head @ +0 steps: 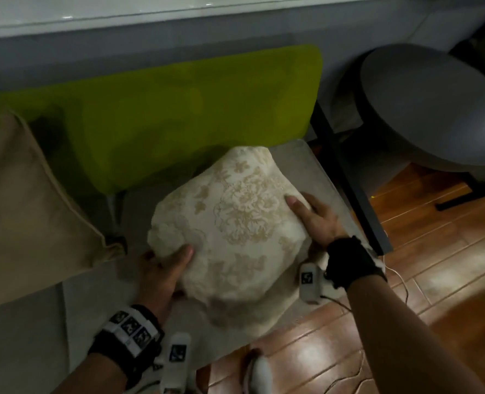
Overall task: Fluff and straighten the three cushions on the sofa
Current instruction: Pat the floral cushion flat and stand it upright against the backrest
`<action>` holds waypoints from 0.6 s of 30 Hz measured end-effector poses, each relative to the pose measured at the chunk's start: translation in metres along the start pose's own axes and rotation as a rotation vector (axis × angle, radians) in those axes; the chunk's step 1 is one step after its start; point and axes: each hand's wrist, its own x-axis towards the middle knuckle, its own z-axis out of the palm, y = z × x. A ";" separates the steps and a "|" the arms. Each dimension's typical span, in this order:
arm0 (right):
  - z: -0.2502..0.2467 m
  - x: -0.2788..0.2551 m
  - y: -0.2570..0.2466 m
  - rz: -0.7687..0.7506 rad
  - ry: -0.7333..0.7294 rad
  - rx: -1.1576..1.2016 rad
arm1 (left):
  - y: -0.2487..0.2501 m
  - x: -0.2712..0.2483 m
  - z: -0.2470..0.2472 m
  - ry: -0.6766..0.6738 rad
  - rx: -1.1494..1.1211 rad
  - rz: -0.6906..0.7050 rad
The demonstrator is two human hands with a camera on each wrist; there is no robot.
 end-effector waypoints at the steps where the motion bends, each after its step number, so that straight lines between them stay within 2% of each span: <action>1: -0.006 0.011 -0.008 -0.035 0.004 -0.035 | -0.010 -0.004 0.002 0.008 -0.033 -0.017; 6: -0.020 0.057 -0.031 -0.227 -0.130 -0.262 | -0.048 -0.026 0.028 -0.026 -0.048 -0.115; 8: -0.017 0.077 -0.033 -0.266 -0.207 -0.389 | -0.062 -0.038 0.041 -0.044 -0.046 -0.199; 10: -0.014 0.093 -0.029 -0.277 -0.257 -0.523 | -0.076 -0.050 0.050 0.002 0.027 -0.241; 11: -0.015 0.097 -0.026 -0.285 -0.269 -0.549 | -0.081 -0.052 0.050 0.058 0.107 -0.220; 14: -0.036 0.087 -0.002 -0.330 -0.232 -0.469 | -0.062 -0.045 0.049 0.176 0.247 -0.006; 16: -0.061 0.068 0.029 -0.382 -0.133 -0.425 | -0.039 -0.026 0.044 0.297 0.298 0.076; 18: -0.082 0.050 0.072 -0.365 -0.049 -0.365 | -0.013 -0.005 0.047 0.364 0.441 0.093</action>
